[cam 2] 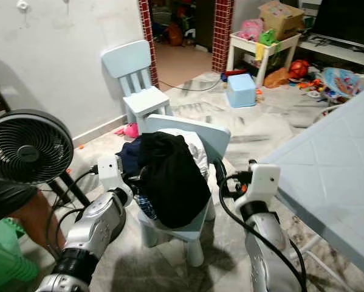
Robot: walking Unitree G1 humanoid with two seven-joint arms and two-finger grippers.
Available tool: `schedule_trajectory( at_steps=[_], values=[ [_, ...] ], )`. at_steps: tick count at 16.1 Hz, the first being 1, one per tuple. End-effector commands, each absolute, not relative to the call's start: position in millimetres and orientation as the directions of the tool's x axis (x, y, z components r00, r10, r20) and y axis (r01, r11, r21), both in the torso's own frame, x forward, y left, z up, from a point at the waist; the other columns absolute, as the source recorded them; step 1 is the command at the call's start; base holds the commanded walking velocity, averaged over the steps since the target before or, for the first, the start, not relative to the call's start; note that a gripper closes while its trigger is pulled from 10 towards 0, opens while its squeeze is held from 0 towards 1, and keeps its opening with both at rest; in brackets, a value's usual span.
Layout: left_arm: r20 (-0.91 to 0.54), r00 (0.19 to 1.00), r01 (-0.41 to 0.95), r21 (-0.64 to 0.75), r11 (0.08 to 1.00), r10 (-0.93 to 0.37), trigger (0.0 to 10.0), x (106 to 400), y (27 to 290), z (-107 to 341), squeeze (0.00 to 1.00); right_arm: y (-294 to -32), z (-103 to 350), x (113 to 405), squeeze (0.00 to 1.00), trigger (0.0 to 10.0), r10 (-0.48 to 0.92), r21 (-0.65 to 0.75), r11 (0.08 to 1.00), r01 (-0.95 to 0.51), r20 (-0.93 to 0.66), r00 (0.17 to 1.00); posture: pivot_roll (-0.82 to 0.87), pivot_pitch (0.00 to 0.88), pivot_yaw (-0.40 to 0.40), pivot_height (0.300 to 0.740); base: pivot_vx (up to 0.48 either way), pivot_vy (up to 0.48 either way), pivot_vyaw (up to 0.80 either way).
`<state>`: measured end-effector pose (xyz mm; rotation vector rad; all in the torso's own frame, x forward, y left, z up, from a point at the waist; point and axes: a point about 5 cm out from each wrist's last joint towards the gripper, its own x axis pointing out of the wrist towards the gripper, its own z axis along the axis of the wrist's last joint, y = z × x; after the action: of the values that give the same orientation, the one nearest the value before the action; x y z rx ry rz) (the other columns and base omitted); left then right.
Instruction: Hang hanger
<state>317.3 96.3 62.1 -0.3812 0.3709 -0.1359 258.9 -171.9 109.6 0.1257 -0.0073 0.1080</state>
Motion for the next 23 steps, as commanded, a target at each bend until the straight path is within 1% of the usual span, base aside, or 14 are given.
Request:
schedule_trajectory(
  at_steps=[1,4,7,8,10,11,12,15,19,21,23],
  values=[
    [-0.356,0.917,0.020,-0.409,0.912,-0.179,10.0,319,100,58,0.00,-168,118,258,0.00,10.0,0.134,0.103,0.985,-0.137,0.039,0.990,-0.20,0.000,0.094,0.740,0.000,0.000,0.00],
    [-0.406,0.904,-0.075,-0.462,0.883,-0.135,10.0,319,102,48,0.00,-175,123,249,0.00,10.0,0.145,0.064,0.987,-0.147,0.023,0.989,-0.22,0.000,0.071,0.740,0.000,0.000,0.00],
    [-0.422,0.898,-0.103,-0.484,0.869,-0.129,10.0,319,104,44,0.00,-179,125,243,0.00,10.0,0.137,0.054,0.989,-0.138,0.017,0.990,-0.24,0.000,0.074,0.740,0.000,0.000,0.00],
    [-0.445,0.888,-0.141,-0.504,0.852,-0.116,8.5,322,108,39,0.00,-180,127,237,0.00,10.0,0.130,0.049,0.990,-0.130,0.003,0.992,-0.25,0.000,0.069,0.740,0.000,0.000,0.00],
    [-0.463,0.881,-0.180,-0.522,0.834,-0.100,5.0,325,112,38,0.00,-178,127,231,0.00,10.0,0.137,0.046,0.990,-0.137,-0.012,0.990,-0.26,0.000,0.062,0.740,0.000,0.000,0.00],
    [-0.467,0.879,-0.189,-0.527,0.829,-0.097,5.0,326,113,37,0.00,-178,127,230,0.00,10.0,0.140,0.045,0.989,-0.139,-0.014,0.990,-0.26,0.000,0.061,0.740,0.000,0.000,0.00],
    [-0.469,0.878,-0.195,-0.538,0.820,-0.099,10.0,328,113,38,0.00,-178,128,229,0.00,10.0,0.143,0.043,0.989,-0.142,-0.017,0.990,-0.27,0.000,0.055,0.740,0.000,0.000,0.00],
    [-0.478,0.868,-0.199,-0.580,0.790,-0.132,10.0,334,109,38,0.00,-180,135,226,0.00,10.0,0.137,0.038,0.990,-0.136,-0.021,0.990,-0.28,0.006,0.047,0.740,0.000,0.000,0.00],
    [-0.492,0.854,-0.170,-0.570,0.804,-0.167,10.0,334,100,37,0.00,-178,140,218,0.00,10.0,0.145,0.047,0.989,-0.143,-0.033,0.989,-0.29,0.029,0.040,0.740,0.000,0.000,0.00],
    [-0.422,0.890,-0.094,-0.542,0.835,-0.173,10.0,336,98,44,0.00,-175,141,219,0.00,10.0,0.155,0.057,0.987,-0.153,-0.036,0.987,-0.27,0.026,0.037,0.740,0.000,0.000,0.00],
    [-0.310,0.938,-0.015,-0.486,0.874,-0.156,10.0,332,107,52,0.00,-174,139,225,0.00,10.0,0.159,0.064,0.986,-0.157,-0.039,0.986,-0.24,0.016,0.032,0.740,0.000,0.000,0.00]
  ],
)
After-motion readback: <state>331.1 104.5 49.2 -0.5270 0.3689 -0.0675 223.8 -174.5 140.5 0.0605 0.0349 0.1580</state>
